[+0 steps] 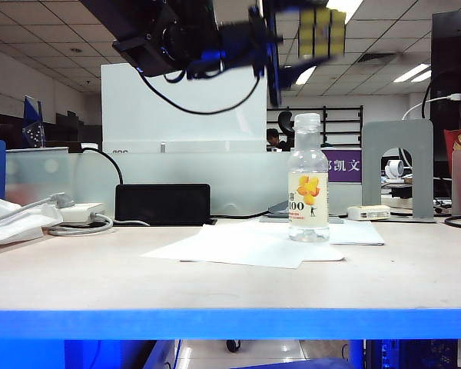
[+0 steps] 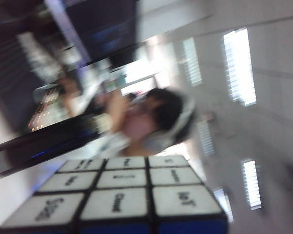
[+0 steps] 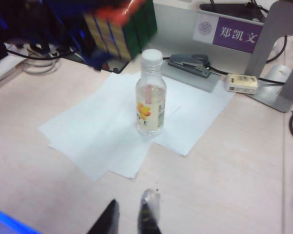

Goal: Rotate the Rubik's Cube so that the bottom side is facing up.

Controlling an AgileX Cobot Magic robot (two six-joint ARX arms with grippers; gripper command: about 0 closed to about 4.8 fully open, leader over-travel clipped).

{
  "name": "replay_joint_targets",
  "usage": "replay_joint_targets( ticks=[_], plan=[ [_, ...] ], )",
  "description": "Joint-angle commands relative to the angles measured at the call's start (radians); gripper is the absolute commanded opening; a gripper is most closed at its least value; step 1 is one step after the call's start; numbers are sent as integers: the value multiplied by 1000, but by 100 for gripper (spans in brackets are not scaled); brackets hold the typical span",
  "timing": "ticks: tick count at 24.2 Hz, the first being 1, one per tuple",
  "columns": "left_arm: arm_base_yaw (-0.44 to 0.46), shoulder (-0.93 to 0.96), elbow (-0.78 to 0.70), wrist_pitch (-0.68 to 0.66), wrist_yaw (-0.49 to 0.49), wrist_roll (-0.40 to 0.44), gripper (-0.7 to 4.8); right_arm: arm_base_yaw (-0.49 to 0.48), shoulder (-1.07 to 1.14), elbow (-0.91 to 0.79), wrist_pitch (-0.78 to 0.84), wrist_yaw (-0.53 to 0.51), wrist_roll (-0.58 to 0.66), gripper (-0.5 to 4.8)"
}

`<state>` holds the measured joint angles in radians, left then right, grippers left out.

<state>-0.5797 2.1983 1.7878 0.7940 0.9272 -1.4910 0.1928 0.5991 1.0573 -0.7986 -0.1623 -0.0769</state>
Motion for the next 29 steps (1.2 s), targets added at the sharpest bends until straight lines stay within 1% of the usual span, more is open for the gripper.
replay_joint_targets(
  ticks=[1,2,3,4,5,7,9,12,13,14,16,18,19,21,24,26,29],
  plan=[
    [-11,-11,6,348,-124,-333,189,1,0,4,56,-66,-7,63],
    [-16,-11,6,396,-146,-373,189,1,0,4,72,-73,-7,63],
    [-24,-11,6,503,-204,-467,189,1,0,6,99,-105,-14,63],
    [-29,-11,6,555,-236,-515,189,1,0,8,115,-130,-14,63],
    [-45,-11,6,662,-308,-583,189,1,0,13,145,-175,-15,63],
    [-71,-28,6,664,-283,-583,189,1,12,37,177,-230,-61,63],
    [-97,-31,6,664,-267,-583,190,1,31,72,175,-277,-96,63],
    [-130,-32,6,664,-242,-584,190,-2,75,138,154,-306,-128,69],
    [-148,-32,6,664,-219,-584,190,-10,94,166,137,-314,-162,78],
    [-159,-32,6,663,-200,-584,190,-17,105,190,119,-313,-190,93],
    [-187,-32,6,663,-157,-584,190,-37,136,250,71,-312,-260,159],
    [-200,-36,6,663,-132,-584,190,-37,155,310,26,-303,-294,225],
    [-206,-37,6,663,-128,-584,190,-37,163,333,11,-299,-306,235],
    [-208,-37,6,663,-132,-584,193,-35,164,371,-8,-278,-348,235],
    [-208,-40,6,663,-141,-584,192,-29,160,400,-30,-180,-430,235],
    [-208,-51,6,663,-136,-584,192,-18,161,409,-43,-177,-424,235],
    [-220,-66,6,663,-90,-584,192,-16,166,410,-72,-185,-413,235]
  ],
)
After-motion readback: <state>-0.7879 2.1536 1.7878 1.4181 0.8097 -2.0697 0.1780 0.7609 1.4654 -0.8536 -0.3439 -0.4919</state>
